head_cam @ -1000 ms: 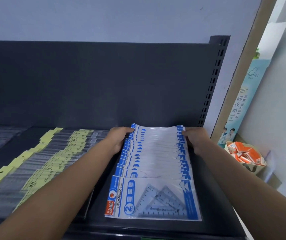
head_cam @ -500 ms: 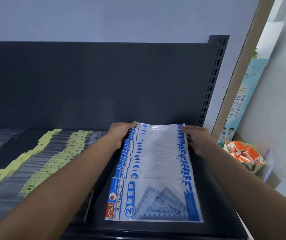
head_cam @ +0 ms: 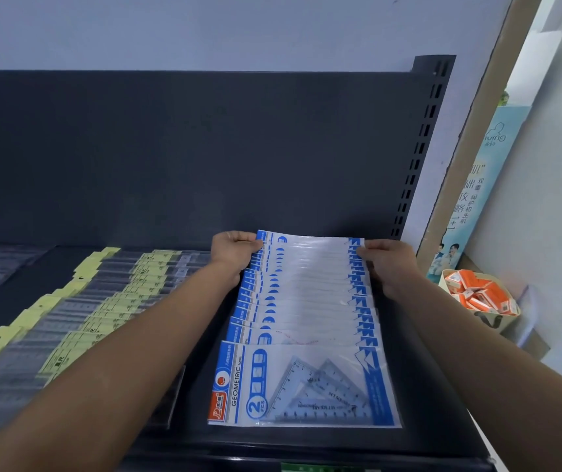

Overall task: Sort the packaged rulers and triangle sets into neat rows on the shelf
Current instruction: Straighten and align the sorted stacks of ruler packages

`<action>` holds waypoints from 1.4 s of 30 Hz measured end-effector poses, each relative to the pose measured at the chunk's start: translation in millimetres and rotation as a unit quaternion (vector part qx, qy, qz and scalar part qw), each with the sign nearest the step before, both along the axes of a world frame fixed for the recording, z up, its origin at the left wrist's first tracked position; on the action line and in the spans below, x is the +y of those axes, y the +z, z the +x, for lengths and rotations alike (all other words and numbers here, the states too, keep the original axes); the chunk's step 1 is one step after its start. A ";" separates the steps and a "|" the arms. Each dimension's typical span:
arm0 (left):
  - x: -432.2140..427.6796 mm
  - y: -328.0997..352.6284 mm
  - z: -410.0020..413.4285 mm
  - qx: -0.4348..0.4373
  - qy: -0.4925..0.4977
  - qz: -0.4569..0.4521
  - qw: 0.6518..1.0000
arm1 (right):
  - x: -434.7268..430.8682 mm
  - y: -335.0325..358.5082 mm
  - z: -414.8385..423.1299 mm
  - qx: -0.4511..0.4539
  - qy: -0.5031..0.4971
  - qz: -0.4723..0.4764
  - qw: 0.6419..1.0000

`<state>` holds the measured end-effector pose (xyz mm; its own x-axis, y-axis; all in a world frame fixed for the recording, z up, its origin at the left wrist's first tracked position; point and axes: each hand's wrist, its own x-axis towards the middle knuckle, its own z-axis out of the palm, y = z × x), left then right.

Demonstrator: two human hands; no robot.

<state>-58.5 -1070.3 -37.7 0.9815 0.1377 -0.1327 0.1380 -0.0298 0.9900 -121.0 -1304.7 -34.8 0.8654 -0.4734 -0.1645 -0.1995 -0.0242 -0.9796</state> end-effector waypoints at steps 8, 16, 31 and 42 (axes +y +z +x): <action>15.6 -2.5 0.3 -0.064 -0.034 0.142 0.987 | -0.2 -5.4 -4.5 -0.034 0.003 -0.060 0.998; 36.0 29.3 -63.1 -0.215 -0.315 0.495 0.780 | 18.1 4.4 -55.5 -0.039 0.197 -0.410 0.890; 31.7 17.3 -110.1 -0.165 -0.425 0.592 0.665 | 35.7 -9.9 -117.3 0.038 0.369 -0.535 0.759; 32.8 21.3 -116.2 -0.148 -0.432 0.586 0.669 | 40.3 -2.3 -119.3 0.060 0.381 -0.552 0.739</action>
